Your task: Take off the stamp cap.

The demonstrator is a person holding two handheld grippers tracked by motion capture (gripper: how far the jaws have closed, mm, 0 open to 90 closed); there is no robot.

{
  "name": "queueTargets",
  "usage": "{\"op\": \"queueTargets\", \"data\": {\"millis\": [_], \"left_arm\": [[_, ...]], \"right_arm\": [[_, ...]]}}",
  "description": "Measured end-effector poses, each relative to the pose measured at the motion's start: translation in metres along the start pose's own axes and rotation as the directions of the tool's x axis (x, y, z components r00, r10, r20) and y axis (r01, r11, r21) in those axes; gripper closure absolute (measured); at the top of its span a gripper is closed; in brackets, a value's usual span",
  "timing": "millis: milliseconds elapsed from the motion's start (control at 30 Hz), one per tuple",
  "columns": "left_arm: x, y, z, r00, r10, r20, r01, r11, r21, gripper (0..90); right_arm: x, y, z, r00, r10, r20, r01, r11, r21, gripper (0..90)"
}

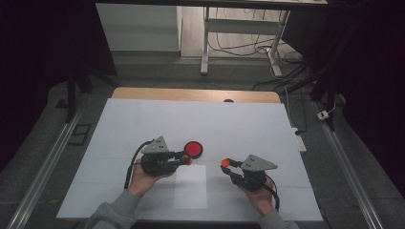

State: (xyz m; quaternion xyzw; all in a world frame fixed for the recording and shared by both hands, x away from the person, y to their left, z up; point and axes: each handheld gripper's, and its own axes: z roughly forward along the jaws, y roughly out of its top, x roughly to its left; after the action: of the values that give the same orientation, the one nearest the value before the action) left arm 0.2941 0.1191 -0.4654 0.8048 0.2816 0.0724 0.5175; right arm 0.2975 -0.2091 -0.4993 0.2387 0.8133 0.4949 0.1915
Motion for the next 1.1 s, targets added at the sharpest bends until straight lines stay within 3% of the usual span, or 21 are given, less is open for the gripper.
{"op": "queueTargets", "data": {"millis": [167, 333, 567, 767, 1100], "left_arm": [[0.002, 0.0, -0.001, 1.0, 0.0, -0.006, 0.0, 1.0, 0.002, 72.3], [0.002, 0.0, -0.001, 1.0, 0.001, -0.008, -0.001, 1.0, 0.005, 72.3], [0.003, -0.001, -0.002, 0.9996, -0.005, -0.028, 0.005, 1.0, -0.004, 72.2], [0.005, 0.0, -0.006, 0.9991, -0.014, -0.041, 0.013, 0.9997, -0.02, 72.2], [0.008, 0.0, -0.007, 0.9984, -0.024, -0.05, 0.023, 0.9994, -0.027, 72.2]], "right_arm": [[-0.009, -0.007, -0.017, 0.999, 0.02, 0.041, -0.02, 1.0, 0.001, 64.6], [-0.017, -0.013, -0.032, 0.9972, 0.057, 0.048, -0.056, 0.998, -0.019, 64.6], [-0.023, -0.023, -0.052, 0.9948, 0.059, 0.083, -0.058, 0.998, -0.009, 64.5], [-0.03, -0.033, -0.071, 0.9888, 0.089, 0.12, -0.088, 0.996, -0.015, 64.5], [-0.035, -0.036, -0.074, 0.987, 0.093, 0.131, -0.092, 0.996, -0.012, 64.4]]}}
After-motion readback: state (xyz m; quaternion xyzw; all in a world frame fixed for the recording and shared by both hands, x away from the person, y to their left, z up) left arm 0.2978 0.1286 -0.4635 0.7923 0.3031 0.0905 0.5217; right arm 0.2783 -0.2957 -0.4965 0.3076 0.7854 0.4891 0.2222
